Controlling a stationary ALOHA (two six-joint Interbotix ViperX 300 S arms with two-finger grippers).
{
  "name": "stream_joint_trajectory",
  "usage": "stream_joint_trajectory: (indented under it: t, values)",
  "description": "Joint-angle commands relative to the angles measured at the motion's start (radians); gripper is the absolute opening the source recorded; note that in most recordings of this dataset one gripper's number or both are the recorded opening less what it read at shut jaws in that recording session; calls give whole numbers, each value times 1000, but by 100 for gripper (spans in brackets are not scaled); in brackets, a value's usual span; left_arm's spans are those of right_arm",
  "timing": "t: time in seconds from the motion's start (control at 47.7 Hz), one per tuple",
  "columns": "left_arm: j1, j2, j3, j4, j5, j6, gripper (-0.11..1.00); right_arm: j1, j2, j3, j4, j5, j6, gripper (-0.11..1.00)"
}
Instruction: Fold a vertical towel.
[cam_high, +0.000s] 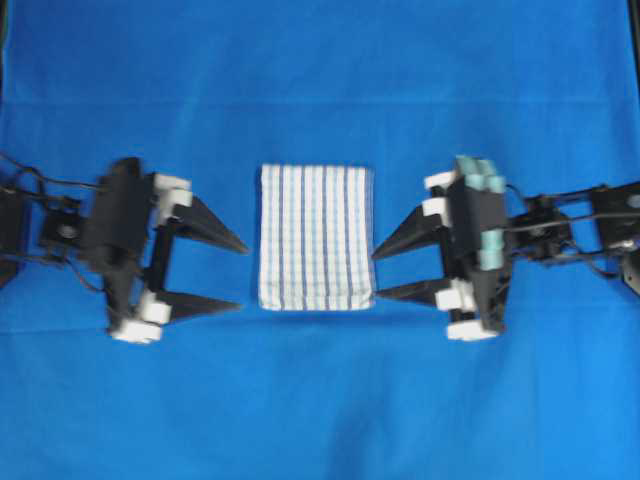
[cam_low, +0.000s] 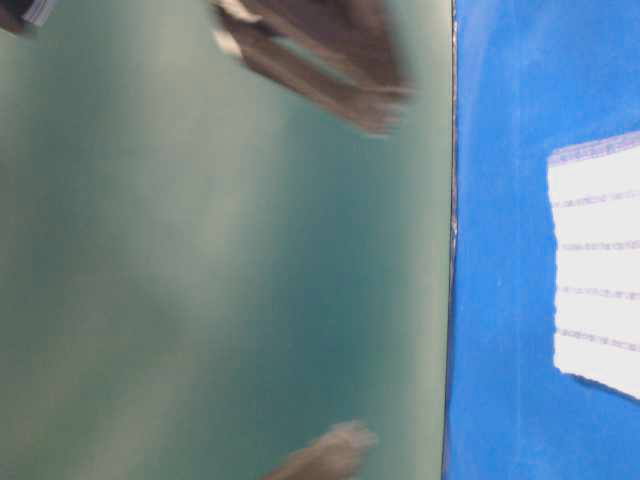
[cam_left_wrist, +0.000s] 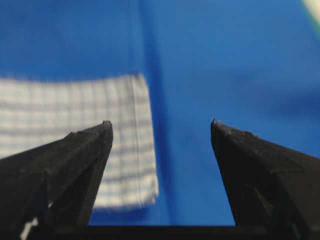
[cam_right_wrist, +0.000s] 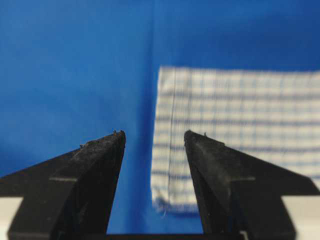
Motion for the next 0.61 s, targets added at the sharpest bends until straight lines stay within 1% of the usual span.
stream_joint_trajectory:
  t: [0.0,0.168,0.273,0.42,0.525,0.587]
  values:
    - [12,-100,5,0,6,14,75,-15,-81,-2,-18,-3,-2,56]
    - [32,-279,55,0,23,91,75,-48,-218,48,-52,9,-2,56]
    - [49,-393,94,0,43,129,74,-72,-313,84,-61,25,-3,56]
    - [74,-526,121,0,110,140,74,-100,-460,126,-67,81,-2,56]
    - [86,-615,143,0,179,140,74,-110,-543,160,-72,117,-3,56]
    - [87,-664,163,0,196,140,74,-115,-588,183,-75,129,-3,56]
